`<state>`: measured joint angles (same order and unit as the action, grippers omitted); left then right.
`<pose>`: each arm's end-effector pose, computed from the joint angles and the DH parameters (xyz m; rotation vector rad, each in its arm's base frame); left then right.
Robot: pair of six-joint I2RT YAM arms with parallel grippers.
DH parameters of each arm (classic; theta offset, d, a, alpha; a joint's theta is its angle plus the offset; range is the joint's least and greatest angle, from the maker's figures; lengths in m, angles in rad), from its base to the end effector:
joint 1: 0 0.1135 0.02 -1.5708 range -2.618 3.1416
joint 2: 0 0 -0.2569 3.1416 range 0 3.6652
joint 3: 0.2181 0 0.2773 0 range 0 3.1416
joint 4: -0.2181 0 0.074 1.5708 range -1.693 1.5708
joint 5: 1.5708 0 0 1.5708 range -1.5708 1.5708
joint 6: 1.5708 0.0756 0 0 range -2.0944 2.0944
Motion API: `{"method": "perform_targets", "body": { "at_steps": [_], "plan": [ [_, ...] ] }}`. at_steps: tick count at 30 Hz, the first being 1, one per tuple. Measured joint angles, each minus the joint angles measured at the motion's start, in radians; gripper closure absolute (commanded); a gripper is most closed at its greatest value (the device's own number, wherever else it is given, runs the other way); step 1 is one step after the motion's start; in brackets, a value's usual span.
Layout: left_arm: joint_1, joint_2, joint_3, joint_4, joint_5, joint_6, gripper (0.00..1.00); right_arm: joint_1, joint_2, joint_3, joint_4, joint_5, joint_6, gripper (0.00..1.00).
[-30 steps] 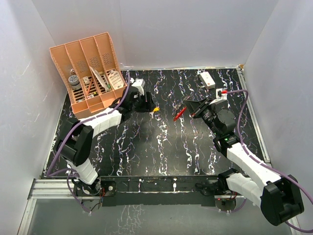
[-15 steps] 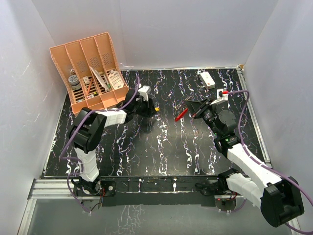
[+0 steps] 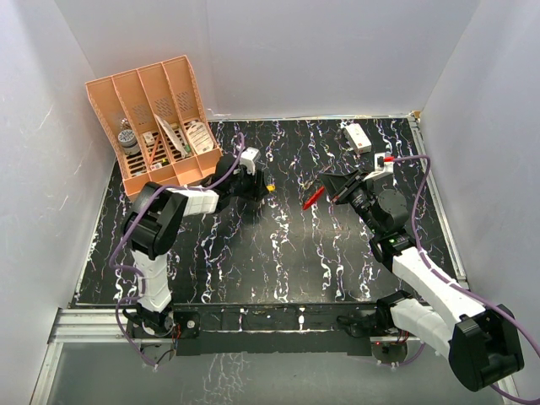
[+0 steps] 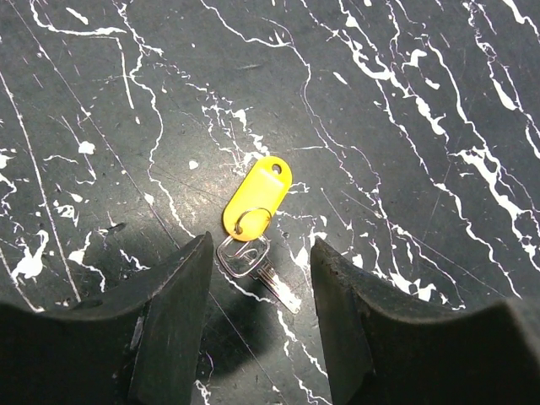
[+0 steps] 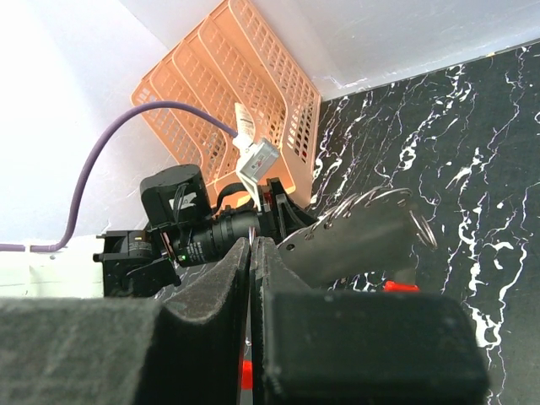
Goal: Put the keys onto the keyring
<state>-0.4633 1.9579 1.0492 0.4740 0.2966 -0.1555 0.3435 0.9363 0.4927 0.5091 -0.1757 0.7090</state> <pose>0.4047 -0.2269 0.1131 0.5059 1.9900 -0.6881 0.2650 0.1088 0.2681 0.1410 1.5802 0.9674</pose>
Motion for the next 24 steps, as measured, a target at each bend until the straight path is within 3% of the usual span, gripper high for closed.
{"method": "perform_targets", "body": {
  "at_steps": [12,19,24],
  "plan": [
    [0.017,0.082,0.047,0.05,0.039,0.018,0.52,-0.007,0.015,0.0,0.0,-0.014,0.0,1.0],
    [0.022,0.097,0.064,0.05,0.058,0.029,0.61,-0.012,0.017,0.0,0.0,-0.018,0.0,1.0],
    [0.023,0.098,0.064,0.056,0.081,0.036,0.63,-0.013,0.022,0.0,0.001,-0.019,0.0,1.0]
  ]
}}
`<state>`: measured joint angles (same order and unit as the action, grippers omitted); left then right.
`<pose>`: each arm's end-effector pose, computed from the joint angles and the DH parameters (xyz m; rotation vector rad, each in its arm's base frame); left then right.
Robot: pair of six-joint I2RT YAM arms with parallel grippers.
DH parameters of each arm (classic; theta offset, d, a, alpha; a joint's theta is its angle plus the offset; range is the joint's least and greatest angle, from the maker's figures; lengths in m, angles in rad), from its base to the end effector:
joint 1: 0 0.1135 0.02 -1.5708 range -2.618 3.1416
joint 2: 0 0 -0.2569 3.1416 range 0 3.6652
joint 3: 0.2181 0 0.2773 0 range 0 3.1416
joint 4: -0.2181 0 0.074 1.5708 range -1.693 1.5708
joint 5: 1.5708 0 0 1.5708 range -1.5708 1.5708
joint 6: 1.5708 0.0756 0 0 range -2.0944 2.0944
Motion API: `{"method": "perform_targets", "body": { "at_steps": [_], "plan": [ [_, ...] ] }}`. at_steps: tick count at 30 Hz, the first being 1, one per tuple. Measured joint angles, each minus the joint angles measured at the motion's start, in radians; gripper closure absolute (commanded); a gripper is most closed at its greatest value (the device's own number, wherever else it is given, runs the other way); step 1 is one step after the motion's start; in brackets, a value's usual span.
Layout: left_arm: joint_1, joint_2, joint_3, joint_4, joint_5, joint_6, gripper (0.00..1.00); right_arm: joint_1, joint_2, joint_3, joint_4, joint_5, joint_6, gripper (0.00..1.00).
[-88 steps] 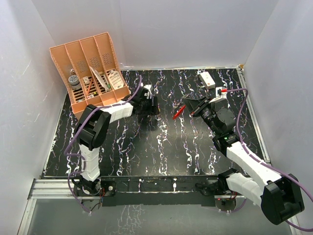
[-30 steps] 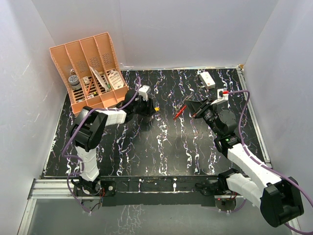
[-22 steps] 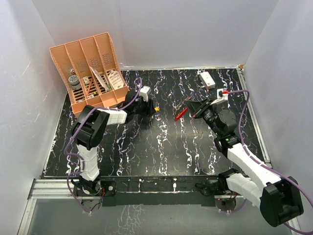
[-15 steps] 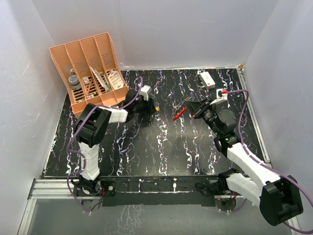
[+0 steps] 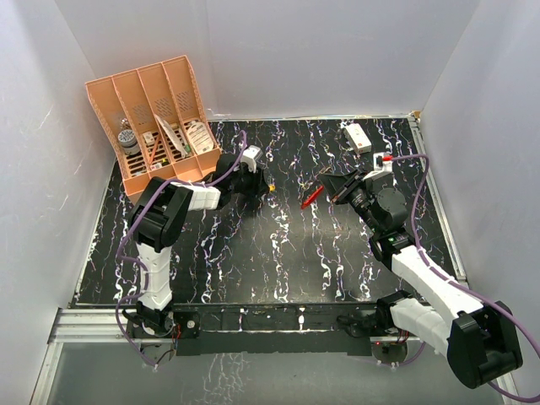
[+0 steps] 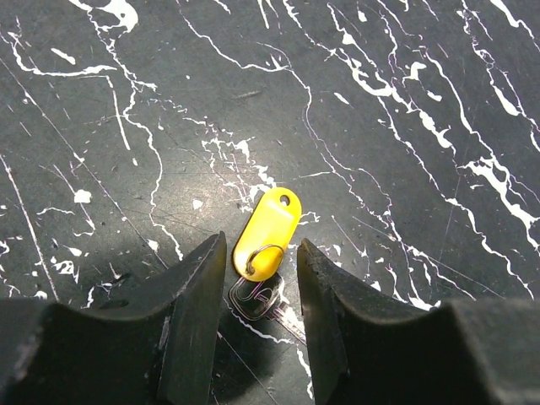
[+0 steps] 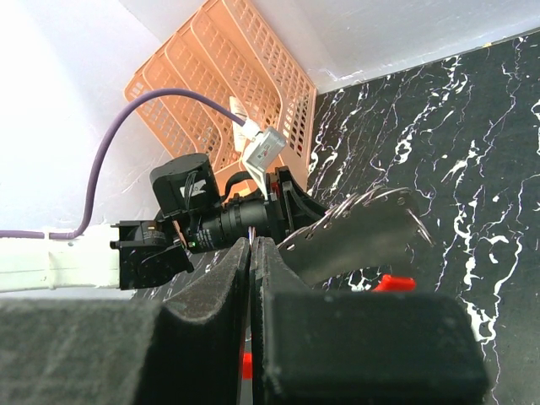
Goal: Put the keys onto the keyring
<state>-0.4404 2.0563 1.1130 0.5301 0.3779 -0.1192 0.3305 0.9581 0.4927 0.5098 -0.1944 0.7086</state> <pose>0.4219 -0.2297 0.0989 0.5700 1.9461 -0.7330 0.2688 0.1076 0.2624 0.1406 1.6029 0.9664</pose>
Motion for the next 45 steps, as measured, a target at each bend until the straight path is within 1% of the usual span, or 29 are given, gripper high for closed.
{"method": "perform_targets", "body": {
  "at_steps": [8,15,19,23,29,32,34,39,45],
  "plan": [
    [0.0,0.0,-0.023,0.025,0.034,0.008,0.64,-0.005,0.0,0.0,0.0,-0.005,0.0,1.0],
    [0.0,-0.001,-0.047,0.063,0.051,0.007,0.67,-0.005,0.0,0.0,0.0,-0.007,0.0,1.0],
    [0.0,-0.001,-0.055,0.077,0.055,0.006,0.71,-0.006,0.0,-0.001,0.001,-0.008,0.0,1.0],
    [0.0,-0.001,-0.063,0.088,0.061,0.004,0.77,-0.006,0.0,-0.014,0.004,-0.008,0.0,1.0],
    [0.0,-0.001,-0.066,0.09,0.072,0.0,0.84,-0.008,-0.001,-0.019,0.002,-0.011,0.0,1.0],
    [0.0,-0.001,-0.066,0.091,0.076,-0.003,0.92,-0.012,-0.001,-0.019,0.002,-0.011,0.0,1.0],
    [0.0,-0.001,-0.066,0.091,0.077,-0.005,1.0,-0.013,-0.001,-0.019,0.002,-0.011,0.0,1.0],
    [0.0,-0.003,-0.077,0.106,0.078,-0.014,1.0,-0.013,-0.001,-0.019,0.002,-0.014,0.001,1.0],
    [0.0,-0.046,-0.148,0.135,0.078,-0.032,1.0,-0.013,0.0,-0.03,0.01,-0.014,0.001,1.0]
  ]
}}
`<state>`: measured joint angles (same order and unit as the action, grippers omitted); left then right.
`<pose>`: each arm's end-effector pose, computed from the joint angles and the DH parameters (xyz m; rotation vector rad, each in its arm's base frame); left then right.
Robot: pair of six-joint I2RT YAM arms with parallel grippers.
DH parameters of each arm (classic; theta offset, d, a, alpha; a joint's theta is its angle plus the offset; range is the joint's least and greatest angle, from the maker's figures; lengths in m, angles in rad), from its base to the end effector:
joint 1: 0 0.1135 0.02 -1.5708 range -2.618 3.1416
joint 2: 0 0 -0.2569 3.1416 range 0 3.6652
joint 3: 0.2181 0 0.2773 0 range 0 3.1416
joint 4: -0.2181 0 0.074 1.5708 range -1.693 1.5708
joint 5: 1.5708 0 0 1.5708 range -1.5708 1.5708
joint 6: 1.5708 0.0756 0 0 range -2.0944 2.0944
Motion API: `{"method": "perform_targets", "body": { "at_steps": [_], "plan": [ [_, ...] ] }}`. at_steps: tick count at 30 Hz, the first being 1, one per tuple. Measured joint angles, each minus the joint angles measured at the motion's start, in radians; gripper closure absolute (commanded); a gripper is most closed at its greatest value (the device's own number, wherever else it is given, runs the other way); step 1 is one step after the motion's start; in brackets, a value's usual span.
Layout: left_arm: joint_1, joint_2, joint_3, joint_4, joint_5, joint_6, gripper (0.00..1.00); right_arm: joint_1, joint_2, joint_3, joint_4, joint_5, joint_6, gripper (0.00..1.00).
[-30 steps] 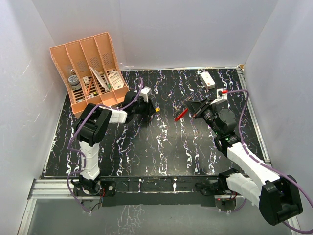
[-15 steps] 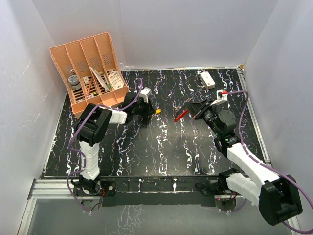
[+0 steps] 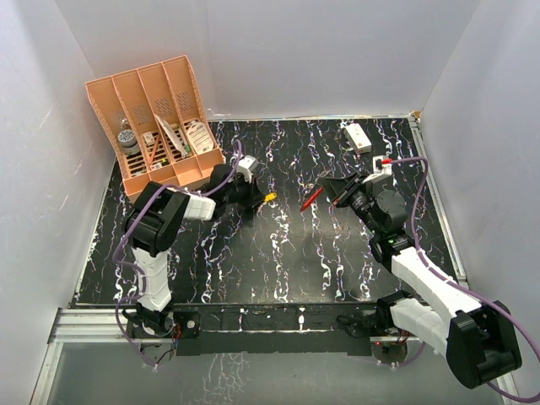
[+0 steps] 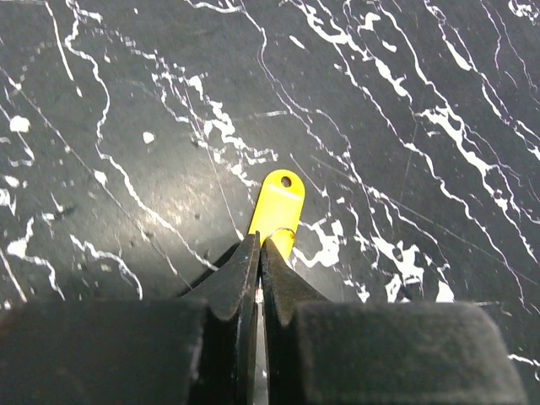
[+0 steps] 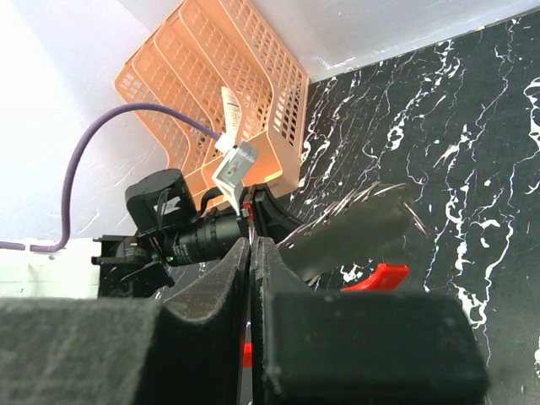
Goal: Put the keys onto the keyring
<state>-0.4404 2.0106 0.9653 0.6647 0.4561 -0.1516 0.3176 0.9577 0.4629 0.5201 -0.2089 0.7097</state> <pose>0.3918 -0.2215 0.0891 0.5924 1.9134 -0.8300 0.2676 0.1045 0.2516 0.1447 1.6228 0.9643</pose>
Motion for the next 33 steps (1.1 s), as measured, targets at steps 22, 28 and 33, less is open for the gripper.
{"method": "perform_targets", "body": {
  "at_steps": [22,28,33],
  "plan": [
    [0.0,-0.224,-0.166,0.048,-0.005,-0.014,0.37,-0.005,0.006,-0.003,0.007,-0.011,0.006,1.0],
    [0.0,-0.138,-0.064,-0.009,0.03,0.064,0.37,-0.005,0.006,-0.003,0.007,-0.012,0.005,1.0],
    [0.0,-0.061,0.018,-0.066,0.034,0.089,0.37,-0.007,0.006,-0.003,0.006,-0.015,0.005,1.0]
  ]
}}
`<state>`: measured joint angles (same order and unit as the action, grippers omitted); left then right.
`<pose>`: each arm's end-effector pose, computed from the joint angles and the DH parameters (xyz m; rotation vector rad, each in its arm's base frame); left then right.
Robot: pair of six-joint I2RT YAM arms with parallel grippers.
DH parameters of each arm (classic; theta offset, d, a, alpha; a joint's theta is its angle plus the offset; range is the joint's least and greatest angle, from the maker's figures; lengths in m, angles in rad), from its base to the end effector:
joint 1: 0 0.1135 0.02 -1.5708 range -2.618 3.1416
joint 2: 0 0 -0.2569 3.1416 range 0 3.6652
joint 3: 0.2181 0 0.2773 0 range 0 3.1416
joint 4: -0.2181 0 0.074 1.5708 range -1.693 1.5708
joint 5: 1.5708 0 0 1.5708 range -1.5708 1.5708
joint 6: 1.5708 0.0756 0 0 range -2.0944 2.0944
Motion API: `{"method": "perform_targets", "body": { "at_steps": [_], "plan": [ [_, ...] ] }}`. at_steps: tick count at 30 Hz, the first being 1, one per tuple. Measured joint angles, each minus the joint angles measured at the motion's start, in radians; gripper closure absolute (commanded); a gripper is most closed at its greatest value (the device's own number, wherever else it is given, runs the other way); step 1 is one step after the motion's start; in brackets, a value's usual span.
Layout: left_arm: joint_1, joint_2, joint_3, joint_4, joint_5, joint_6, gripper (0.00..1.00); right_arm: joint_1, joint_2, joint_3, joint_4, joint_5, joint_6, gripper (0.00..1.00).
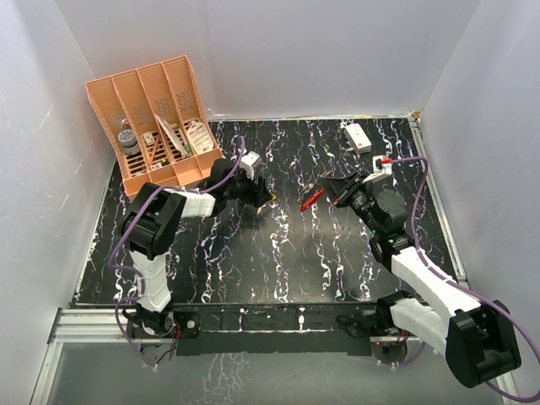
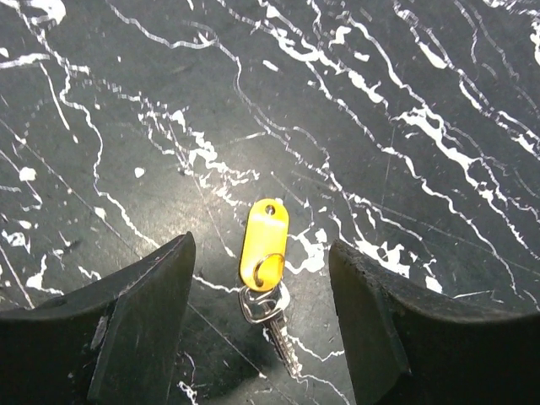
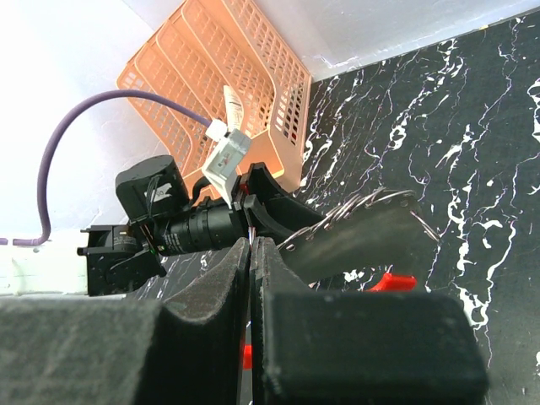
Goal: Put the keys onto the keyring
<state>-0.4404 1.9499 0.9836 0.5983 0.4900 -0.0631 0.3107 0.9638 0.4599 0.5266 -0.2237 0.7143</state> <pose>0.3915 -0.2239 0.1129 0.6943 1.8527 -0.8055 0.2683 0.1038 0.2497 0.1426 1.6275 0.9730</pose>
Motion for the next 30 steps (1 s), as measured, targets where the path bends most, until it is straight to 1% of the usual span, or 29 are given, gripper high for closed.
{"method": "perform_targets", "body": {
  "at_steps": [6,12,16,19,20,21,23,30],
  "plan": [
    [0.0,-0.003,-0.01,-0.052,-0.026,-0.026,0.35,-0.006,-0.002,0.0,0.0,-0.003,-0.002,1.0],
    [0.0,-0.073,-0.081,-0.096,-0.047,-0.094,0.29,-0.008,-0.002,0.0,0.0,-0.009,-0.001,1.0],
    [0.0,-0.114,-0.084,-0.139,-0.056,-0.144,0.19,-0.008,-0.002,0.0,0.0,-0.011,0.0,1.0],
    [-0.004,-0.131,-0.084,-0.158,-0.061,-0.186,0.15,-0.01,-0.002,0.0,0.0,-0.011,0.0,1.0],
    [-0.006,-0.132,-0.084,-0.161,-0.064,-0.201,0.12,-0.01,-0.002,0.0,0.0,-0.011,0.001,1.0],
    [-0.009,-0.132,-0.084,-0.165,-0.065,-0.212,0.07,-0.011,-0.002,0.0,0.0,-0.011,0.001,1.0],
    [-0.02,-0.132,-0.084,-0.179,-0.078,-0.234,0.02,-0.011,-0.007,0.0,-0.001,-0.011,0.0,1.0],
    [-0.047,-0.132,-0.093,-0.18,-0.133,-0.295,0.01,-0.013,-0.042,0.0,-0.001,-0.009,-0.002,1.0]
  ]
}}
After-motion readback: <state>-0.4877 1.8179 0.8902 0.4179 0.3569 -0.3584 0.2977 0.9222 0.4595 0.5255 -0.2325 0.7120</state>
